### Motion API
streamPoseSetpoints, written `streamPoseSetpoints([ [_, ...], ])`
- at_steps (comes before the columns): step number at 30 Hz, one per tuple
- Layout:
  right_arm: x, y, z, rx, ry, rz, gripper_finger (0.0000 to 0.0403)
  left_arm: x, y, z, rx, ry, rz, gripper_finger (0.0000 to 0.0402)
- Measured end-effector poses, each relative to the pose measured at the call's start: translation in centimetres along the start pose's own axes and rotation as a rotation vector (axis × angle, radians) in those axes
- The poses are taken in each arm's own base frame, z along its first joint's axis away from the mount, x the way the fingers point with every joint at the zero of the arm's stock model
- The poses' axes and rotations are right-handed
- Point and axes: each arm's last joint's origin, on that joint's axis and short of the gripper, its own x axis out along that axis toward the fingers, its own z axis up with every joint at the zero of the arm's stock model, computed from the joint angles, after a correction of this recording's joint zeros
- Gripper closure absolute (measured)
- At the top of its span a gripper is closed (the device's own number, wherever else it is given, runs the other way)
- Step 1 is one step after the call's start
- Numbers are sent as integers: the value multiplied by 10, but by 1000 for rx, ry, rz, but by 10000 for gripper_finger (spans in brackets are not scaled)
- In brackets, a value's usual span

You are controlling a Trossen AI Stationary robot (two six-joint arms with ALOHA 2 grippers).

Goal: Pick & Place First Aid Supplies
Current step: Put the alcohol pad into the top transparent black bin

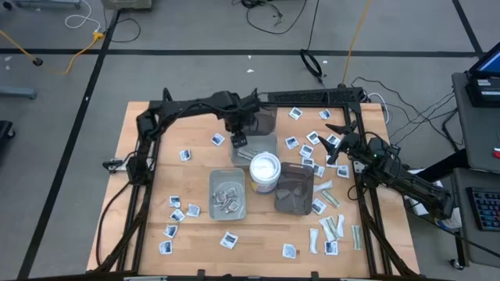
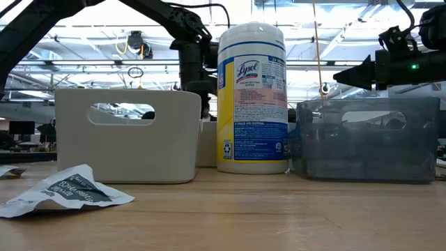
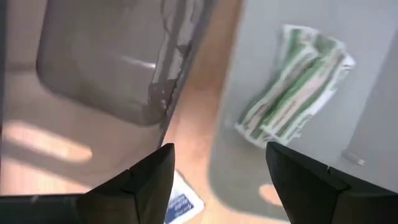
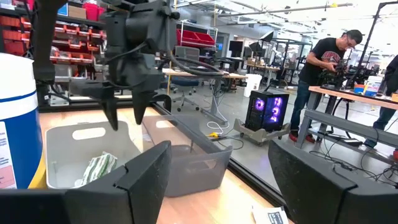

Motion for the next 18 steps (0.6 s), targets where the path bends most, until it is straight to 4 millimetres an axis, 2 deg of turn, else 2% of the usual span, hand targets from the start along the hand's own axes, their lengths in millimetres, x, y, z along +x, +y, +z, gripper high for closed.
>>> streamPoseSetpoints([
  [4, 0, 0, 0, 0, 0, 0, 140, -7, 6, -2, -61, -19, 5, 141],
  [13, 0, 0, 0, 0, 0, 0, 140, -23, -4, -2, -5, -75, 7, 159],
  [18, 0, 0, 0, 0, 0, 0, 140, -25, 11, -5, 57, -56, 122, 171],
])
